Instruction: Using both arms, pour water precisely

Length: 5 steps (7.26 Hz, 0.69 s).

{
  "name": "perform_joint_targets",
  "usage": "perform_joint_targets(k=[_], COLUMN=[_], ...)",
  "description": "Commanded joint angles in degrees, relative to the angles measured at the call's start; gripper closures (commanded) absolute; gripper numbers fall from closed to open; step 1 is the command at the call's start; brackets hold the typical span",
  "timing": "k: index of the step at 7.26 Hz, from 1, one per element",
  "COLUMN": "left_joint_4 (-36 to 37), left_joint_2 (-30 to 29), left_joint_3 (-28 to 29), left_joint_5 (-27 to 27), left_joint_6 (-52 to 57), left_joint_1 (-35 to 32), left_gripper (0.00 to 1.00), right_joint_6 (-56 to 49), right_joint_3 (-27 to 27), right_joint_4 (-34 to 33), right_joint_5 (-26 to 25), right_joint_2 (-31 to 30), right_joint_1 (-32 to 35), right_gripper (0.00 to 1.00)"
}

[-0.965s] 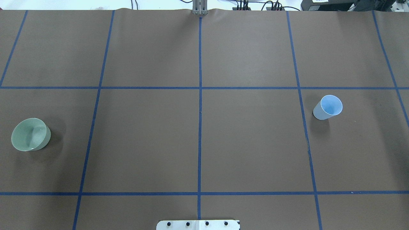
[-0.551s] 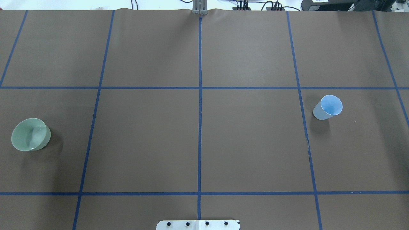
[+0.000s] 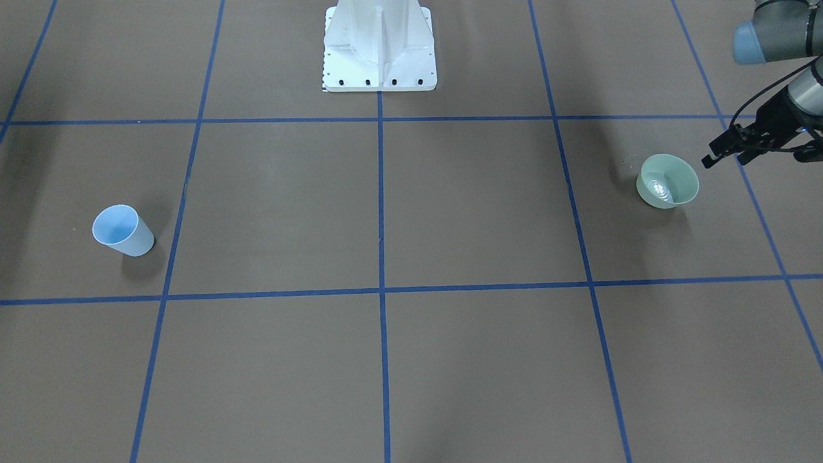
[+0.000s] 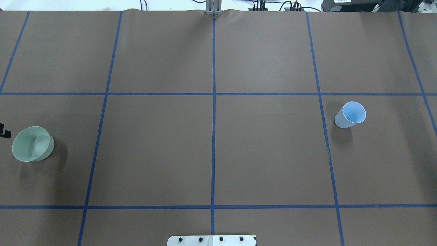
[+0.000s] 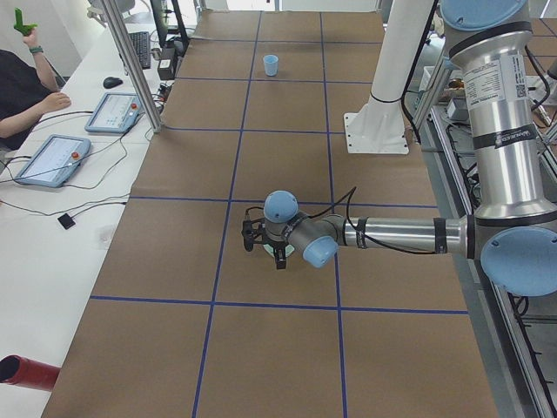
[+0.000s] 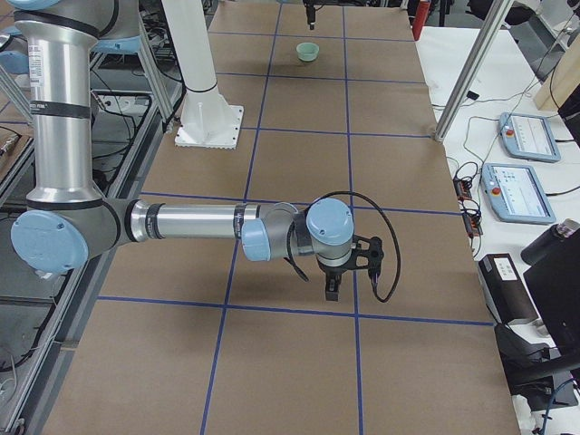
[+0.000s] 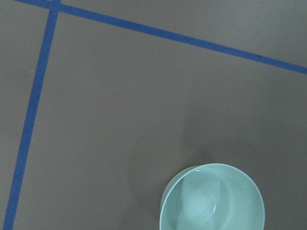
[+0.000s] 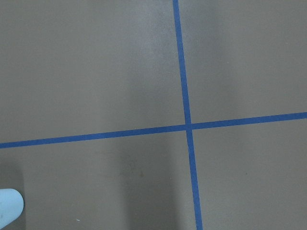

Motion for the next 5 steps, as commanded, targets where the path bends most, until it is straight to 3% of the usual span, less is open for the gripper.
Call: perform_joint_targets(k=[1,2,3,4,5], left_joint_4=[-1.19,-1.19,-1.10,-1.01,-1.01], left_joint_2=[-1.69,-2.31,-3.27,-3.98,-4.25], left_joint_3=[3.14,3.59,4.29,4.65,4.74], left_joint_5=[2.74,2.74,2.92,2.92,3.01], left_joint_6=[-0.77,-1.82,-3.22,-5.93,-6.22], left_joint_1=[5.11,5.82,5.91,5.91,6.00], left_gripper=[0.00,0.00,0.18,0.62,0.96], right_joint_6=[0.00,0.00,0.00,0.00,0.00], right_joint_3=[0.00,0.00,0.00,0.00,0.00], right_joint_4=[0.00,0.00,0.00,0.00,0.00], right_joint_5=[0.01,0.01,0.01,0.01,0.01], right_joint_2=[-0.08,-0.08,-0.08,-0.08,-0.08], right_joint_1=[-0.15,-0.15,-0.15,-0.15,-0.15], right_gripper=[0.00,0.00,0.00,0.00,0.00])
